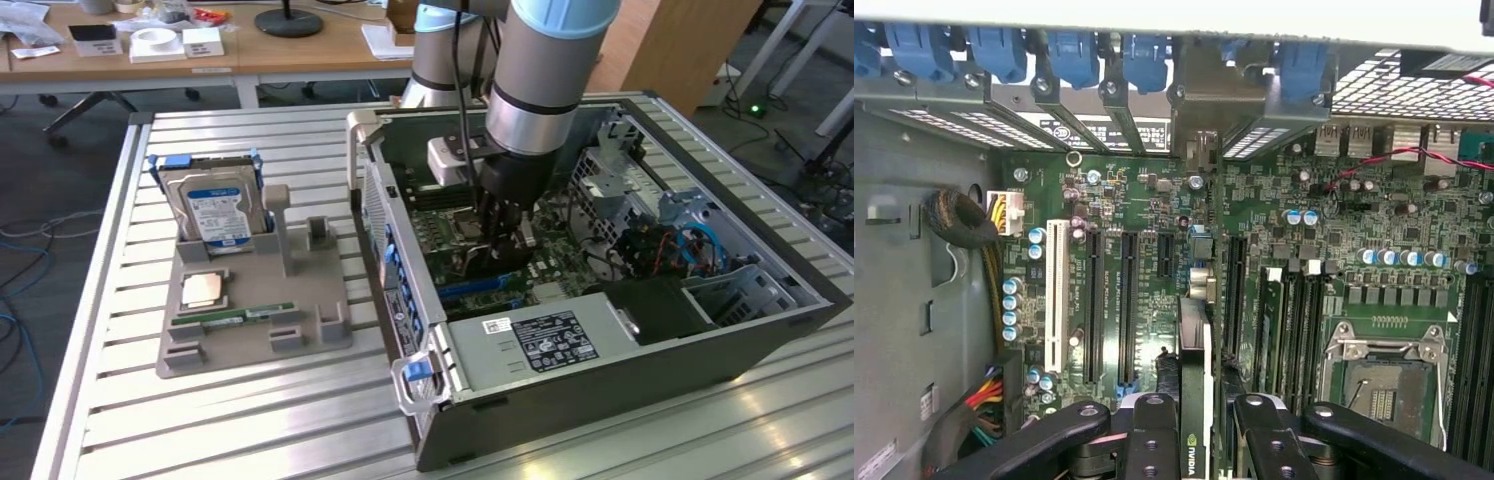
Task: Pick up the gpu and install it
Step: 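Insert the gpu into the slot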
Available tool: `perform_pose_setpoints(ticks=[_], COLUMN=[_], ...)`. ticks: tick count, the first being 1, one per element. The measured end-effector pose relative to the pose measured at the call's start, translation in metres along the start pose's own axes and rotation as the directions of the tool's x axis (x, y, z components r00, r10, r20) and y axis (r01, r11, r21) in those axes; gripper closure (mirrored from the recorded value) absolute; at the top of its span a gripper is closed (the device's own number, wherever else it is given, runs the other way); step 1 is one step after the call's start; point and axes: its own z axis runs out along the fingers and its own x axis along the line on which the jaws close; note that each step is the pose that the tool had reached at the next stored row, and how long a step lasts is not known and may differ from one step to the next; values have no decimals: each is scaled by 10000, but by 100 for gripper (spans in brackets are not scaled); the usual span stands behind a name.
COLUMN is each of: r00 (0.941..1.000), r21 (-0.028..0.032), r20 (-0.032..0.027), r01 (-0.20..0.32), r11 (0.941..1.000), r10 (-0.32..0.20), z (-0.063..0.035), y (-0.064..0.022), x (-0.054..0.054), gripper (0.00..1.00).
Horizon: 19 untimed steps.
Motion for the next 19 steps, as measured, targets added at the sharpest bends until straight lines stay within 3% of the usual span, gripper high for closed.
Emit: perform_pose_setpoints(ticks=[19], r00=[10000], r21=[7], r20=[2], r01=[-2], r11=[10000], r10=[2], z=[46], y=[12], x=[0], gripper=[74])
